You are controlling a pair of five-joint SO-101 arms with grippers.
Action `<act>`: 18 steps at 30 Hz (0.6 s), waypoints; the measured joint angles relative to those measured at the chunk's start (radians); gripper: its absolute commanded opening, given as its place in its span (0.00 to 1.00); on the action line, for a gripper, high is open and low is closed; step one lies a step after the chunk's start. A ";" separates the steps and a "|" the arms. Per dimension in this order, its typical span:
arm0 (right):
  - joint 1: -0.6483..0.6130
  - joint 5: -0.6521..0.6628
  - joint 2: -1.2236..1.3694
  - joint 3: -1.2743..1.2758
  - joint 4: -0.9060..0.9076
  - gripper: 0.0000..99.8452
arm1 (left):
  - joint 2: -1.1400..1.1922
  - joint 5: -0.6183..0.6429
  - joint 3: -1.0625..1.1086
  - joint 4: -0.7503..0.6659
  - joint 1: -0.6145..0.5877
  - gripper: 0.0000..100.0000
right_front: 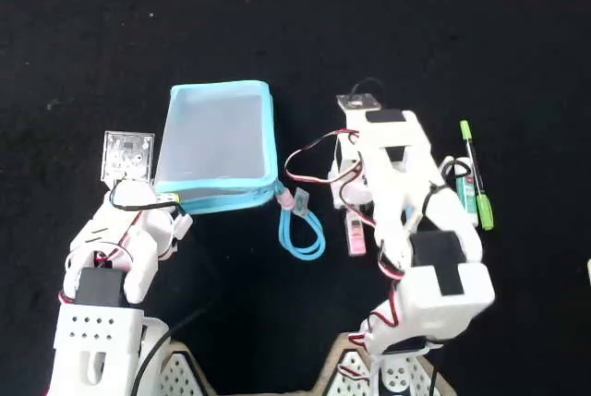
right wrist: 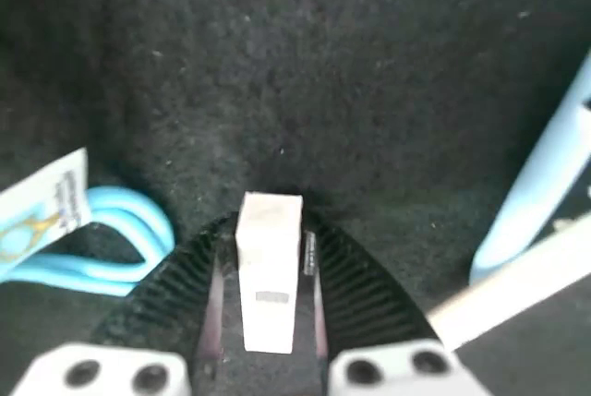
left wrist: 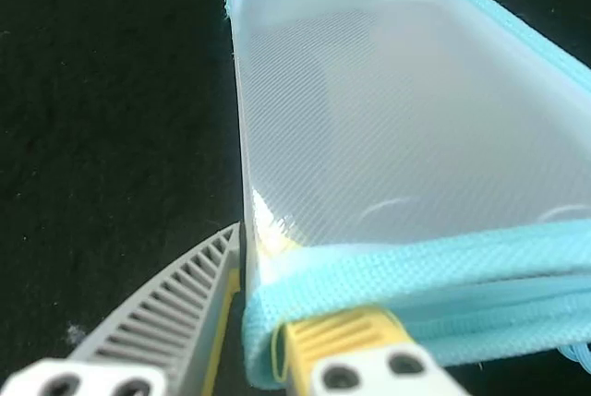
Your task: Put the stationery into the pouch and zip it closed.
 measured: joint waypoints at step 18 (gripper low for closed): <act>-0.213 0.000 -0.694 0.092 0.101 0.01 | 0.000 0.000 0.000 0.000 0.000 0.03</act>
